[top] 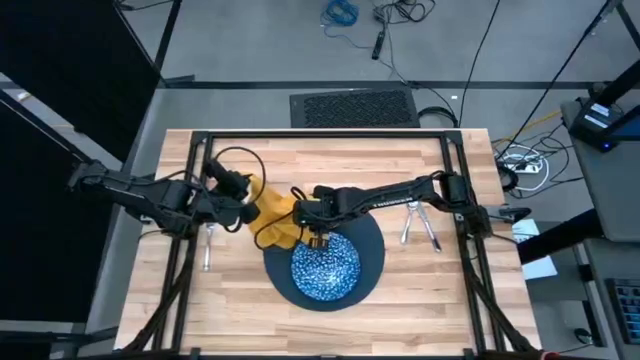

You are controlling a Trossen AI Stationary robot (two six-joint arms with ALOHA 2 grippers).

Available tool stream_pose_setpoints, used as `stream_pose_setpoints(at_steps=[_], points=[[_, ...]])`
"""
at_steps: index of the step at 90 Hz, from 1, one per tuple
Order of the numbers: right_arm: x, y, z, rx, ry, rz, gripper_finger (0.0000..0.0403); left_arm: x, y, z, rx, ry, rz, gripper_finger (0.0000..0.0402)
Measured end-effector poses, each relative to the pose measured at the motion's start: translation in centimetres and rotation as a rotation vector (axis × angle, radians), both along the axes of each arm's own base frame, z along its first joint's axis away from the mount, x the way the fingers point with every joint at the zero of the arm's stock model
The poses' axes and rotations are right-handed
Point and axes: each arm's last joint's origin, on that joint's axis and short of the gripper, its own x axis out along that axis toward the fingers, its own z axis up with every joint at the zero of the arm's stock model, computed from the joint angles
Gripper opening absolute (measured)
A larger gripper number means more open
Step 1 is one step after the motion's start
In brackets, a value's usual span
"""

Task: Set table place
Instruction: Fold the yellow table napkin

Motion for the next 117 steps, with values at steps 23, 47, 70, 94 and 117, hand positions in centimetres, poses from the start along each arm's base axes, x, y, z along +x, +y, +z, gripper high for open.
stream_pose_setpoints(at_steps=[23, 47, 70, 94, 117], points=[[-0.2, -0.2, 0.7, -0.073, 0.033, -0.003, 0.0002, 0.0, 0.0, 0.0, -0.013, 0.002, -0.01, 0.0], [-0.4, 0.1, 3.7, -0.155, 0.053, -0.004, 0.0001, 0.0, 0.0, 0.0, -0.019, -0.007, -0.007, 0.0], [-1.2, 1.1, 7.4, -0.254, 0.086, -0.015, 0.0, 0.0, 0.0, 0.0, -0.019, -0.007, -0.007, 0.0], [-1.2, 2.2, 8.8, -0.134, 0.047, -0.002, 0.0005, 0.0, 0.0, 0.0, -0.019, -0.007, -0.006, 0.0], [-0.9, 2.0, 7.4, -0.079, 0.047, -0.014, 0.0051, 0.0, 0.0, 0.0, -0.02, -0.007, -0.006, 0.0]])
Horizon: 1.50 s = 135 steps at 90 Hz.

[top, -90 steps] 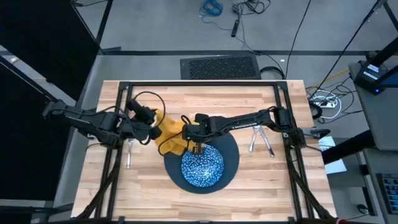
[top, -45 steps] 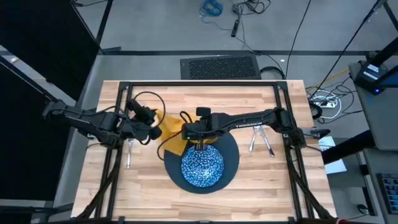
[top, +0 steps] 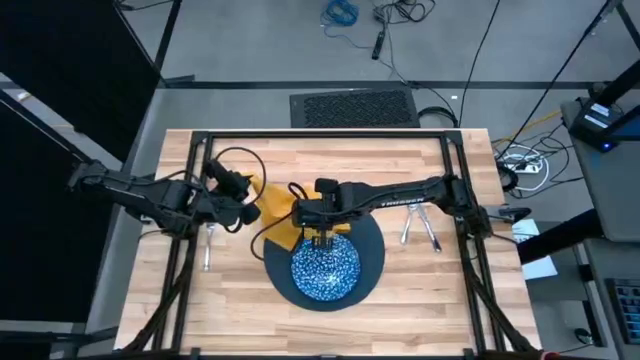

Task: Set table place
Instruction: Fold the yellow table napkin

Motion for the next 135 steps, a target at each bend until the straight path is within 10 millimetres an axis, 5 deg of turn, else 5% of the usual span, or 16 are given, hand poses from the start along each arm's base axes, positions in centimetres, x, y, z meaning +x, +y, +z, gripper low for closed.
stream_pose_setpoints(at_steps=[39, 73, 109, 135], points=[[-0.2, -0.1, -6.3, 0.009, 0.054, -0.041, 0.008, 0.0, 0.0, 0.0, 0.002, 0.003, -0.002, 0.0], [0.8, 0.1, -5.0, -0.001, -0.047, 0.001, 0.0086, 0.0, 0.0, 0.0, 0.001, 0.002, 0.0, 0.0], [0.8, 0.2, -5.0, 0.066, -0.089, -0.137, 0.0185, 0.0, 0.0, 0.0, 0.001, 0.001, 0.0, 0.0], [0.3, 0.8, -5.2, 0.111, -0.032, -0.144, 0.0181, 0.0, 0.0, 0.0, -0.004, -0.004, 0.003, 0.0]])
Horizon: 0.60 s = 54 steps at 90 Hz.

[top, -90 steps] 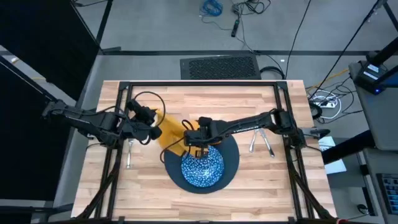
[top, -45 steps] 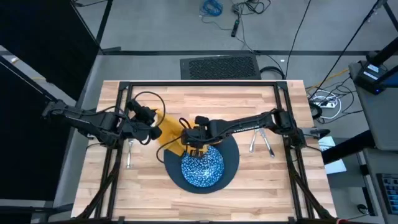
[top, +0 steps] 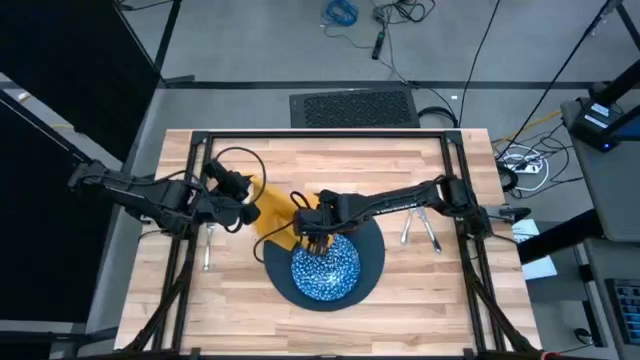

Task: Set table place
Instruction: Fold the yellow table napkin

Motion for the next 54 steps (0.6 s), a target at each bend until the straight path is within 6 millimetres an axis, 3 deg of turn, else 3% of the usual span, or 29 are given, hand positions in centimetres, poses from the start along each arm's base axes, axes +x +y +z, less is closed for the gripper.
stream_pose_setpoints(at_steps=[33, 54], points=[[-0.5, -0.1, -2.3, -0.002, 0.042, 0.002, 0.0172, 0.0, 0.0, 0.0, -0.001, -0.001, 0.001, 0.0], [-0.4, -0.2, -2.3, -0.016, 0.033, 0.027, 0.0165, 0.0, 0.0, 0.0, -0.002, -0.001, 0.0, 0.0]])
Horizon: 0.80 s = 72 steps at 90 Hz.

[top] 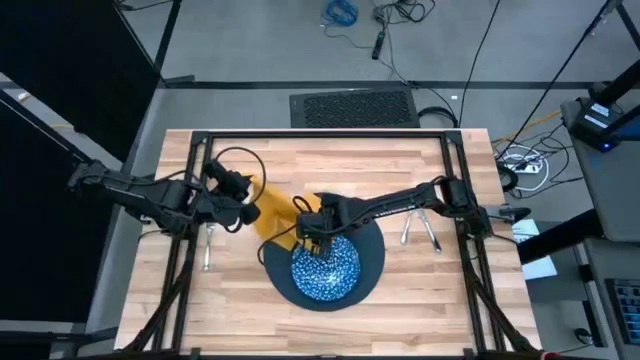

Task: Set table place
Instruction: Fold the yellow table napkin

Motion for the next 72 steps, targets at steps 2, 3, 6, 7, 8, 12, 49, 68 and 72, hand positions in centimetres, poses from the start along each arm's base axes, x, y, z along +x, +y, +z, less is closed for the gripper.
stream_pose_setpoints(at_steps=[2, 3, 6, 7, 8, 12, 49, 68, 72], points=[[0.01, -0.07, 0.0, -0.001, 0.0, 0.001, 0.0164, 0.0, 0.0, 0.0, 0.0, 0.0, 0.0, 0.0], [0.01, -0.1, 0.0, -0.001, 0.0, 0.001, 0.0163, 0.0, 0.0, 0.0, 0.0, 0.0, 0.0, 0.0], [0.02, -0.18, 0.0, -0.002, 0.0, 0.0, 0.0161, 0.0, 0.0, 0.0, 0.0, 0.0, 0.0, 0.0], [0.02, -0.21, 0.0, -0.002, 0.001, 0.0, 0.016, 0.0, 0.0, 0.0, 0.0, 0.0, 0.0, 0.0], [0.02, -0.24, 0.0, -0.002, 0.001, -0.001, 0.016, 0.0, 0.0, 0.0, 0.0, 0.0, 0.0, 0.0], [0.03, -0.36, 0.0, -0.002, 0.001, -0.003, 0.0158, 0.0, 0.0, 0.0, 0.0, 0.0, 0.0, 0.0], [0.0, -0.45, -0.02, 0.011, 0.014, 0.032, 0.01, 0.0, 0.0, 0.0, 0.0, 0.0, -0.001, 0.0], [0.19, -0.41, 0.04, 0.007, 0.0, 0.064, 0.0003, 0.0, -0.01, 0.0, -0.001, 0.0, -0.001, 0.0], [0.23, -0.41, 0.06, 0.004, -0.003, 0.07, 0.0002, 0.0, -0.01, 0.0, -0.001, 0.0, -0.001, 0.0]])
